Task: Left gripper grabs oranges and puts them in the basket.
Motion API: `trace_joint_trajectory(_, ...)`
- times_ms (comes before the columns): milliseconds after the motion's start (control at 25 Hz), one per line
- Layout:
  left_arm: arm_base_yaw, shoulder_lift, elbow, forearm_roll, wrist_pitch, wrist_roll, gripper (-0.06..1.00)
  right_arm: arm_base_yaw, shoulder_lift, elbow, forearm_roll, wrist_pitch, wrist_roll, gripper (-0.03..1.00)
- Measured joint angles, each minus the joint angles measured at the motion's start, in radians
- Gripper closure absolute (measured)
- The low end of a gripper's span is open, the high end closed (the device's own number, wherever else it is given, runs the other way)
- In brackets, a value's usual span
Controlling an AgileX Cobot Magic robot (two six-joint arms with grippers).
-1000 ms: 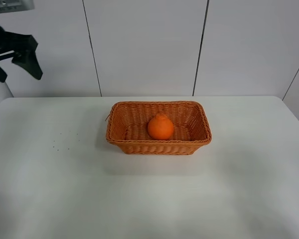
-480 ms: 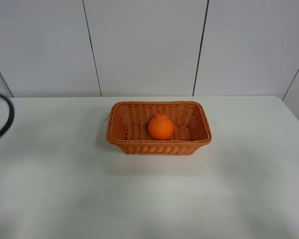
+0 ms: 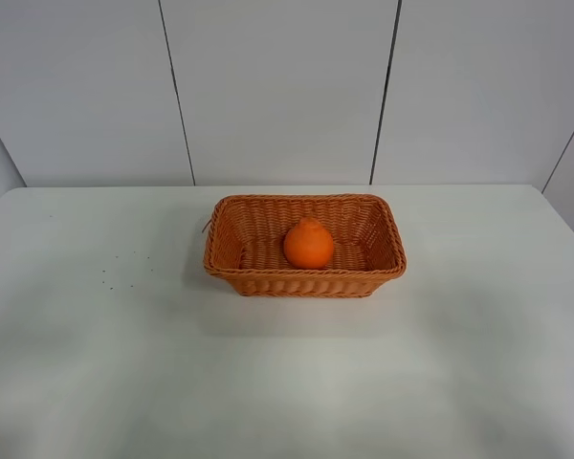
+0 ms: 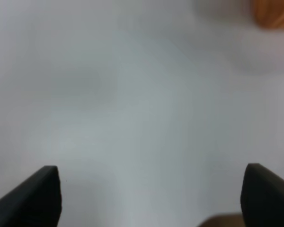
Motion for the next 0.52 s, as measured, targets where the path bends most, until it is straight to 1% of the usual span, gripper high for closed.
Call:
trace_joint_trajectory(120,0.000,-0.098,0.000,0.000,-0.001,-0.006,0.07,0.000,0.000,0.000,0.000,0.000,0.000,0.27)
trace_joint_trajectory(520,0.000,-0.109,0.000,0.005,-0.001,-0.018,0.07,0.000,0.000,0.000,0.000,0.000,0.000,0.27)
